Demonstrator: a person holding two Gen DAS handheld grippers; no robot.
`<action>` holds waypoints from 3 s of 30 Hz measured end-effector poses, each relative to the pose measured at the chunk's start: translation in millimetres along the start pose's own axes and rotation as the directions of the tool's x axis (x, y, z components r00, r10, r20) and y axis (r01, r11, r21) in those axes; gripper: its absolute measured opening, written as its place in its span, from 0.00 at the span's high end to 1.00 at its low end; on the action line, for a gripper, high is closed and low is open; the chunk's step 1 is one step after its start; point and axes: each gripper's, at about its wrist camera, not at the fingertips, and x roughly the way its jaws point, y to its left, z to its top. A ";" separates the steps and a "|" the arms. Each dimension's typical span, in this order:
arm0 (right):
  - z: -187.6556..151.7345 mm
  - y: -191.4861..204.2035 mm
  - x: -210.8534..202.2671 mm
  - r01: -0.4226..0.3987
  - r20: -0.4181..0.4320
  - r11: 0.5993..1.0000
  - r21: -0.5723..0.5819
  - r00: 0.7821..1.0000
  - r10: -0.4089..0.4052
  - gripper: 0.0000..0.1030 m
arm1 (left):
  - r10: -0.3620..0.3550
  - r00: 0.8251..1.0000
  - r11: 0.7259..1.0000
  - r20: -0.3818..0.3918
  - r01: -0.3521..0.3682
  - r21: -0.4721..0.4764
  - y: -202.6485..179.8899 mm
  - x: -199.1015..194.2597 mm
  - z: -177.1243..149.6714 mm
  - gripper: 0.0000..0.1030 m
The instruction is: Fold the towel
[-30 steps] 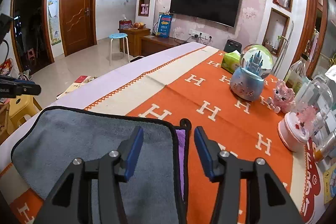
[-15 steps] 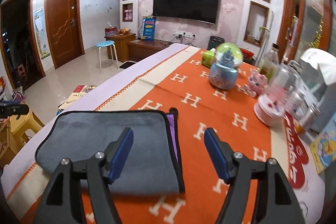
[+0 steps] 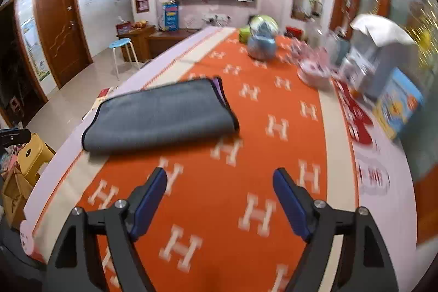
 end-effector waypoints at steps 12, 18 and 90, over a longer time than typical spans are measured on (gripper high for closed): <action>-86.7 4.1 -83.6 0.089 -0.076 0.963 0.253 0.994 -0.072 0.02 | -0.163 0.986 0.973 -0.017 0.164 0.162 -29.7 -59.3 -60.5 0.21; -108.4 16.9 -127.2 0.099 -0.083 0.948 0.301 0.994 -0.078 0.00 | -0.227 0.974 0.947 0.017 0.217 0.238 -61.4 -90.2 -70.3 0.14; -121.7 1.0 -242.5 0.095 -0.104 0.936 0.338 0.993 -0.063 0.00 | -0.101 0.983 0.959 0.153 0.055 0.277 -151.9 -184.5 -128.9 0.01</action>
